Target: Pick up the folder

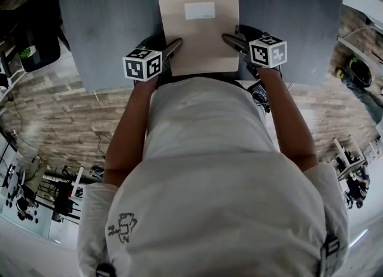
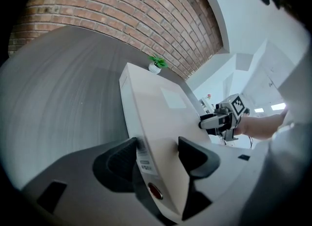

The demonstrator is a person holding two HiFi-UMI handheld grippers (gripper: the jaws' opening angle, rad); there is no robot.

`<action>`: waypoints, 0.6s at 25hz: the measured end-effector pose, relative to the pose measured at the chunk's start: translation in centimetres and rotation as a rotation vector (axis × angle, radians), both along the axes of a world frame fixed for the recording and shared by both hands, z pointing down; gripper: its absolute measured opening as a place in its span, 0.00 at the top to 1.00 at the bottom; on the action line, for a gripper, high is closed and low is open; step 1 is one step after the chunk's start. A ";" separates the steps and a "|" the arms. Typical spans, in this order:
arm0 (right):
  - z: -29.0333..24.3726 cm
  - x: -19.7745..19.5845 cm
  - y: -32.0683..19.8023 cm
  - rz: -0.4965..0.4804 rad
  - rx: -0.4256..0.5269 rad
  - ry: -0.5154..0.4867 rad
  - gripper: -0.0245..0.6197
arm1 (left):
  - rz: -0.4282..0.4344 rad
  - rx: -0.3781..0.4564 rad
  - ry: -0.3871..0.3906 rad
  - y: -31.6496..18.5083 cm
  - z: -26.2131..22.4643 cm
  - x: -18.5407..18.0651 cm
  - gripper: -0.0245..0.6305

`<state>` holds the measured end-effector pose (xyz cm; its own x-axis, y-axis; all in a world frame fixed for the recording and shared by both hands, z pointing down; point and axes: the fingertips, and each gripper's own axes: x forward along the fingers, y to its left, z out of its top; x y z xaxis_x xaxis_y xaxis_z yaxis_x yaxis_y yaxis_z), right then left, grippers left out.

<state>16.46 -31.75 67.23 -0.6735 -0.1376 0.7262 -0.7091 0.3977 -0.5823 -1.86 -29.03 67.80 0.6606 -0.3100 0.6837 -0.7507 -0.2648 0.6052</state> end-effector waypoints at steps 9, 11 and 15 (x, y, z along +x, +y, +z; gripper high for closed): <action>-1.1 -0.2 0.1 -0.036 0.028 0.029 0.48 | -0.024 0.001 0.004 0.4 -1.2 0.0 0.55; -1.3 -0.1 0.3 -0.041 0.034 0.029 0.48 | -0.024 0.006 0.000 0.6 -1.4 0.1 0.55; -2.0 0.0 0.6 -0.043 0.057 0.029 0.48 | -0.035 0.033 -0.003 0.7 -2.2 0.2 0.55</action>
